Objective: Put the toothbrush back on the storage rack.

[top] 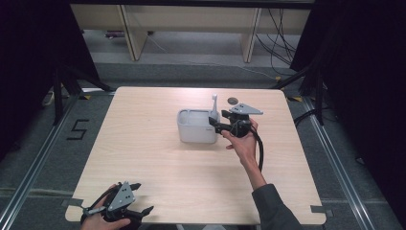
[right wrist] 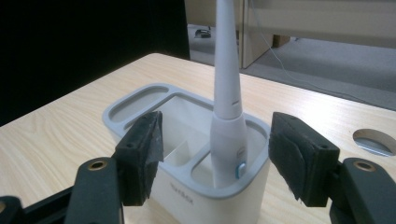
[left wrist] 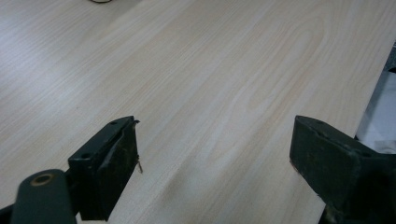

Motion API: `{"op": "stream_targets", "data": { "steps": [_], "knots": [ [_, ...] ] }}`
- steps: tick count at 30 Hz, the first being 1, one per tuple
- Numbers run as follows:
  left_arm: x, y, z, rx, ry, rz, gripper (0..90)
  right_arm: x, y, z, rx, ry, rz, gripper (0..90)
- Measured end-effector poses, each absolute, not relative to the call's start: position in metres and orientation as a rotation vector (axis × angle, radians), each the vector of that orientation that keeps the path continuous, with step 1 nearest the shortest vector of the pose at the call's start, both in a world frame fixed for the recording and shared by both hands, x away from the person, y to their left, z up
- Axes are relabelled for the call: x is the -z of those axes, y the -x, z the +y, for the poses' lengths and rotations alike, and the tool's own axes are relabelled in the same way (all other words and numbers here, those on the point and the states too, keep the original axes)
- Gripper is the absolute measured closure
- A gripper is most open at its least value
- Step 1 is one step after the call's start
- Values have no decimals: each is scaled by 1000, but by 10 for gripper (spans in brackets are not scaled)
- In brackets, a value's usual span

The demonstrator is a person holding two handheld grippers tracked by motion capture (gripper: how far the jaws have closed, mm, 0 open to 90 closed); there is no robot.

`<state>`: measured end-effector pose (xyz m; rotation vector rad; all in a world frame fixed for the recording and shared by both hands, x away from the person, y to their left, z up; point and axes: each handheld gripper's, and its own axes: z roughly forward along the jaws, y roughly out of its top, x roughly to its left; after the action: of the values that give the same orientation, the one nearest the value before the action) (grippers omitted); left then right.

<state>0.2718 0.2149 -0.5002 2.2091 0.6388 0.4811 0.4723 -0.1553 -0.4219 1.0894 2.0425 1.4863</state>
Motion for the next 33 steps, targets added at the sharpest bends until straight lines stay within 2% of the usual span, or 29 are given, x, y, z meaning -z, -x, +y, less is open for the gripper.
{"op": "stream_targets", "data": {
  "steps": [33],
  "knots": [
    [500, -271, 214, -473, -2199, 642, 148, 421, -433, -164, -1429, -1045, 2097, 272]
  ]
}}
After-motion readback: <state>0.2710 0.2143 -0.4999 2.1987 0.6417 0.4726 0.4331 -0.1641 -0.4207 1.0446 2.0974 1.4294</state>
